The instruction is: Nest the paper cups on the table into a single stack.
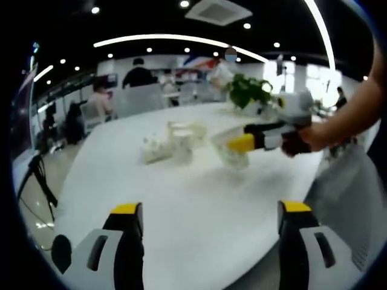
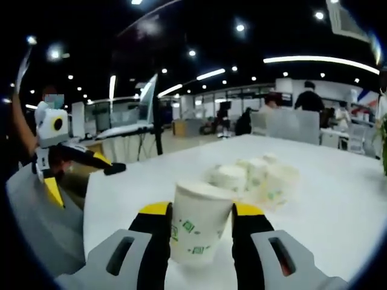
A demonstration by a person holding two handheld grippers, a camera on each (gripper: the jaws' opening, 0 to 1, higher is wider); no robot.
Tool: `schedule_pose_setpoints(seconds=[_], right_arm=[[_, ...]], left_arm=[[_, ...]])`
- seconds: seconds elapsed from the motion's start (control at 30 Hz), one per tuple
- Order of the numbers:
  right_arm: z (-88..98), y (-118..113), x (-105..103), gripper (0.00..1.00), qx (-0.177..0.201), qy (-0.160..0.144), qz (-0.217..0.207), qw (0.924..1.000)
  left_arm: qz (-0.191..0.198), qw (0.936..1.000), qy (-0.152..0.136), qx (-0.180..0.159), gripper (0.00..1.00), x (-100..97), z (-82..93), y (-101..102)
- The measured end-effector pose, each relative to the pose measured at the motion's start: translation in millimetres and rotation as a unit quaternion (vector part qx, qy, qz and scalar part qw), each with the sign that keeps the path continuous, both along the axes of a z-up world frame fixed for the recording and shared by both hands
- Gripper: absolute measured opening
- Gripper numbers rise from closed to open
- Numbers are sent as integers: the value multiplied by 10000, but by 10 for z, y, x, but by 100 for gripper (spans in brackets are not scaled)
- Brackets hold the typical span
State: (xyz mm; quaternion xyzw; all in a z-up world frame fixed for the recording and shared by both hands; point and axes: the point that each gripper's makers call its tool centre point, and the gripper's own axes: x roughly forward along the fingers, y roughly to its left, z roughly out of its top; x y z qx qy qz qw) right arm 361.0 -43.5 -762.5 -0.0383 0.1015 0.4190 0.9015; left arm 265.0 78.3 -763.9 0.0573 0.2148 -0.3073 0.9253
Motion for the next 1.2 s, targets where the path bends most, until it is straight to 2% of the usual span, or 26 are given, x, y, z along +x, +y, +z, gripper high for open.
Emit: schedule_pose_setpoints(seconds=[0.03, 0.3, 0.5, 0.57, 0.6, 0.63, 0.77, 0.83, 1.1, 1.2], right_arm=[[17, 15, -8, 37, 12, -97, 31, 9999], [-29, 167, -215, 36, 29, -133, 369, 9992], [-148, 191, -348, 37, 45, -48, 515, 9987], [-260, 174, -374, 37, -119, 8, 536, 9985], [-340, 147, -397, 37, -95, 211, 500, 9985], [-347, 130, -385, 36, -20, 234, 459, 9987], [-432, 85, -410, 36, -308, 254, 524, 9978], [-440, 78, -418, 36, -335, 272, 550, 9976], [-644, 24, -534, 36, -735, 588, 759, 9927], [-647, 19, -562, 39, -755, 653, 813, 9917]], left_arm=[[1, 10000, -3, 1, 90, 1, 0, 1], [11, 10000, -45, -10, 89, 1, 13, 5], [41, 10000, -41, 1, 89, 7, 3, 18], [41, 10000, -40, 5, 88, 7, 5, 18], [39, 10000, -36, 12, 88, 5, 4, 17], [38, 10000, -32, 20, 88, 4, 7, 14], [41, 10000, -33, 21, 88, 9, -2, 19], [47, 10000, -30, 14, 88, 8, 2, 18], [58, 10000, -34, 32, 87, 16, -3, 28], [58, 10000, -34, 44, 87, 14, -2, 26]])
